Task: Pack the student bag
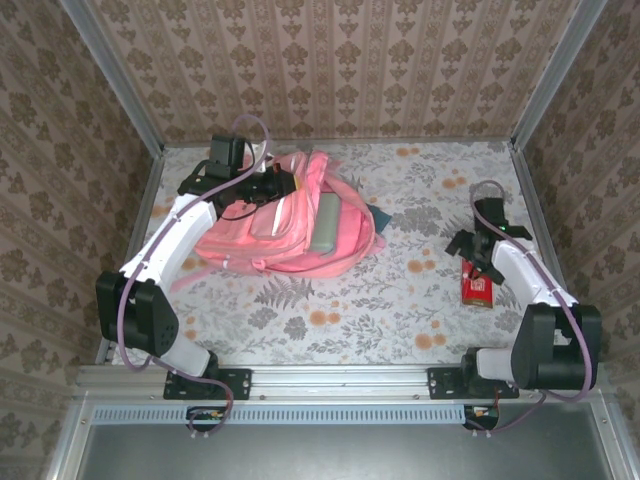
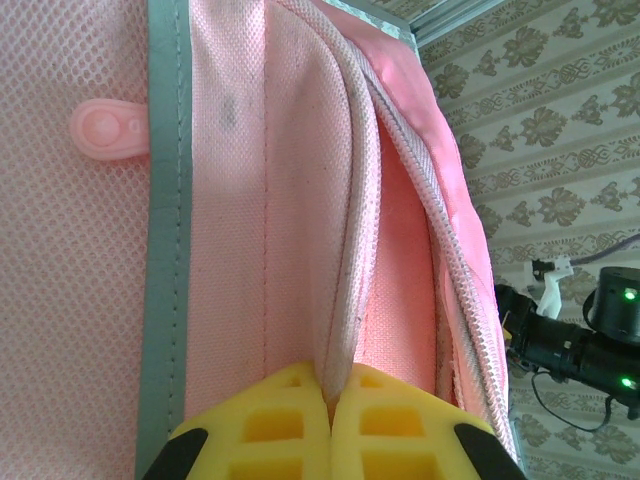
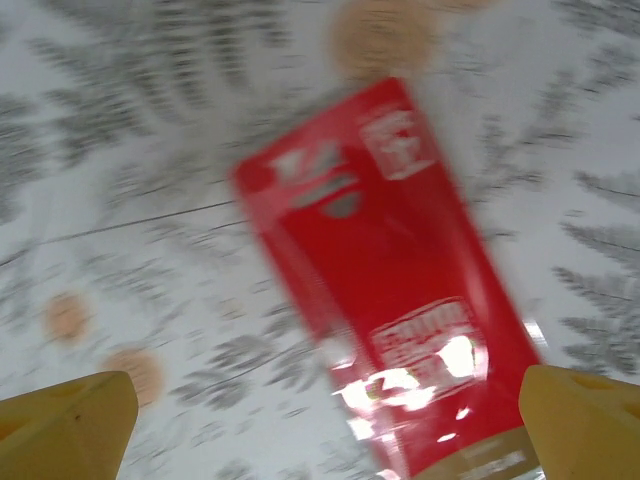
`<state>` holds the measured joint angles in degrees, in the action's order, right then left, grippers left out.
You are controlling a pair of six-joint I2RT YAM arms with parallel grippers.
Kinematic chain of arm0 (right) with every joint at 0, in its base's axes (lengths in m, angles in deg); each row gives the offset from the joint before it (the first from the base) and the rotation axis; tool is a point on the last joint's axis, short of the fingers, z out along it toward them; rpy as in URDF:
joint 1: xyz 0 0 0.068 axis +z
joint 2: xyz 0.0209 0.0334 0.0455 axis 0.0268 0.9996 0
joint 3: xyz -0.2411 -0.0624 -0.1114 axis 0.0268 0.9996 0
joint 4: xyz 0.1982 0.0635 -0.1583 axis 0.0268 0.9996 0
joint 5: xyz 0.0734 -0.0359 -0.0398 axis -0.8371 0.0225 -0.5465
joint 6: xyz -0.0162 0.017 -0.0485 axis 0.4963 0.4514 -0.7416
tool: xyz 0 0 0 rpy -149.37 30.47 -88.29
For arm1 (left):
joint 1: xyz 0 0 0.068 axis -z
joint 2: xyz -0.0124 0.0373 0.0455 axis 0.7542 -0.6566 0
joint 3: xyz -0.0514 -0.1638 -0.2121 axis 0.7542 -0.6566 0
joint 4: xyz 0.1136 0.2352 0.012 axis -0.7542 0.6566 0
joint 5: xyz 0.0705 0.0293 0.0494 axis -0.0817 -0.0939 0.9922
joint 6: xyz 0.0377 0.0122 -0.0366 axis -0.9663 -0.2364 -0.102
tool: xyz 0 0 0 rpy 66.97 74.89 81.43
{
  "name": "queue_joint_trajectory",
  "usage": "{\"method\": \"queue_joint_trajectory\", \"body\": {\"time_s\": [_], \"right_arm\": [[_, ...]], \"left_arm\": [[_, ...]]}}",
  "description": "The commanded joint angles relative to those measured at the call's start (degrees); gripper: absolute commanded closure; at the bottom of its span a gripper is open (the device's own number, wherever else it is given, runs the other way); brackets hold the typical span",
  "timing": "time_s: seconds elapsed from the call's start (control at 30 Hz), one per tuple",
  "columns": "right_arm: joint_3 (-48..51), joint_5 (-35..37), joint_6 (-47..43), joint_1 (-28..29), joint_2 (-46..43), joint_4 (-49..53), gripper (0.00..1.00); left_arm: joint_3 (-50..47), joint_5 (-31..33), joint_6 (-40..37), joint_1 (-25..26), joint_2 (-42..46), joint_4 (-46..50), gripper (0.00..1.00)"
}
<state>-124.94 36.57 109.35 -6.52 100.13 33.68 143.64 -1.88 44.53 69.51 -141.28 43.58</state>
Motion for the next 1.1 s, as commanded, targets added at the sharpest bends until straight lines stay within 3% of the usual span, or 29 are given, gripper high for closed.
{"method": "queue_joint_trajectory", "body": {"time_s": [0.0,0.3,0.5,0.6,0.8,0.93,1.07], "right_arm": [[1.2,-4.6,-2.0,-5.5,2.2,-4.1,0.0],[-2.0,-17.5,-5.1,-8.1,15.2,-9.6,0.01],[-1.3,-19.6,-4.2,-3.8,15.6,-10.0,0.05],[-1.5,-18.6,-2.9,-0.9,15.2,-8.8,0.07],[-3.3,-6.2,-3.2,4.9,10.8,-1.6,0.08],[-2.8,-2.8,-3.7,8.2,6.2,0.6,0.12],[-1.2,-3.7,-3.3,10.6,4.9,0.7,0.24]], "left_arm": [[1.5,-3.8,-1.5,0.1,1.3,-3.9,1.0],[1.6,-3.6,-1.7,0.0,1.1,-3.3,1.0],[1.9,-3.7,-1.7,-0.1,0.5,-3.5,1.0],[1.8,-4.0,-1.4,-0.1,0.1,-3.8,1.0],[1.9,-4.0,-1.7,-0.2,0.0,-3.7,1.0],[1.6,-4.0,-1.4,-0.2,0.0,-4.2,1.0],[1.4,-4.3,-0.7,-0.2,-0.3,-5.0,1.0]]}}
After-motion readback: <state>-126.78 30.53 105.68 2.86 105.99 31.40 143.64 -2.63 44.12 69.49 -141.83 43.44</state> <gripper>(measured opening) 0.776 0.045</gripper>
